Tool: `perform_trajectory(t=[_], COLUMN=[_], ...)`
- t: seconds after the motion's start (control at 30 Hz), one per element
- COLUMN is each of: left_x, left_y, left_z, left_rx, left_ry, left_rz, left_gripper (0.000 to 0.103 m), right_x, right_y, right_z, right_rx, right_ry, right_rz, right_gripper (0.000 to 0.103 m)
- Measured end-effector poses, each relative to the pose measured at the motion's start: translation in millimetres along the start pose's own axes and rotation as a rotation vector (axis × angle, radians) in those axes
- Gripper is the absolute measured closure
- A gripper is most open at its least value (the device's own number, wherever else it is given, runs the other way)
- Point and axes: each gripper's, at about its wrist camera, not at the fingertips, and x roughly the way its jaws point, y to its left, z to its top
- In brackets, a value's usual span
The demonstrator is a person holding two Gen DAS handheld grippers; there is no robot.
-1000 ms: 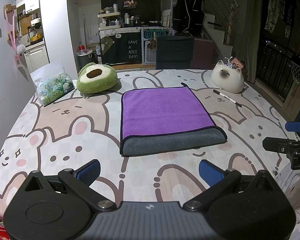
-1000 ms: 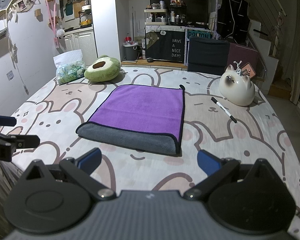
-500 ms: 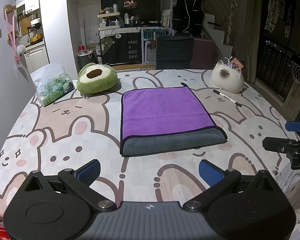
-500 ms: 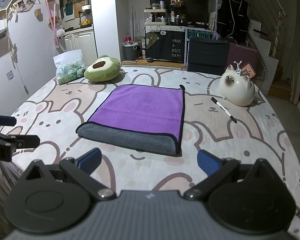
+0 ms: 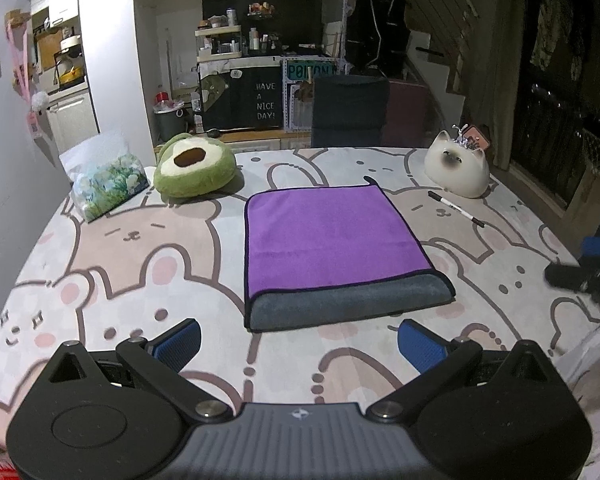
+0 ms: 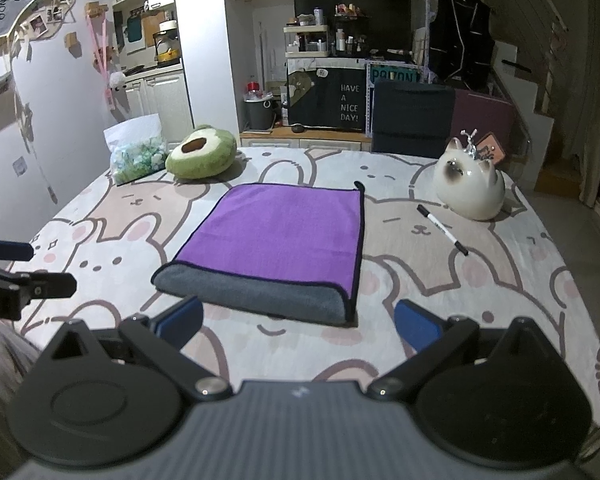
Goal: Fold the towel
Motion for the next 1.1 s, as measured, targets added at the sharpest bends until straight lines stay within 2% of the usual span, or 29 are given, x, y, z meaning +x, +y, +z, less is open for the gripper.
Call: perform_trajectory(t=[0.27, 0.67, 0.83, 1.0, 1.1], left_x=[12, 45, 65, 84, 102], left_y=[8, 15, 20, 27, 33], left_z=[33, 70, 74, 76, 74], left_rx=[0.058, 0.142, 0.161, 0.156, 0.125], left_ry=[-0.013, -0.06, -0.046, -0.049, -0.019], left_rz=[0.001, -0.05, -0.084, -0.104, -0.121], left_gripper=[0.0, 0.0, 0.0, 0.0, 0.0], right_x=[5, 46, 67, 85, 99], right_y=[-18, -52, -57, -57, -61], right_z=[34, 81, 88, 88, 85], right_rx=[-0.062, -0.055, -0.066, -0.071, -0.067], right_ry=[-0.03, 0.006, 0.025, 0.015, -0.001], right_rz=[-0.042, 0.022, 0.081, 0.1, 0.095], right_gripper=[0.001, 0.001, 0.001, 0.0, 0.0])
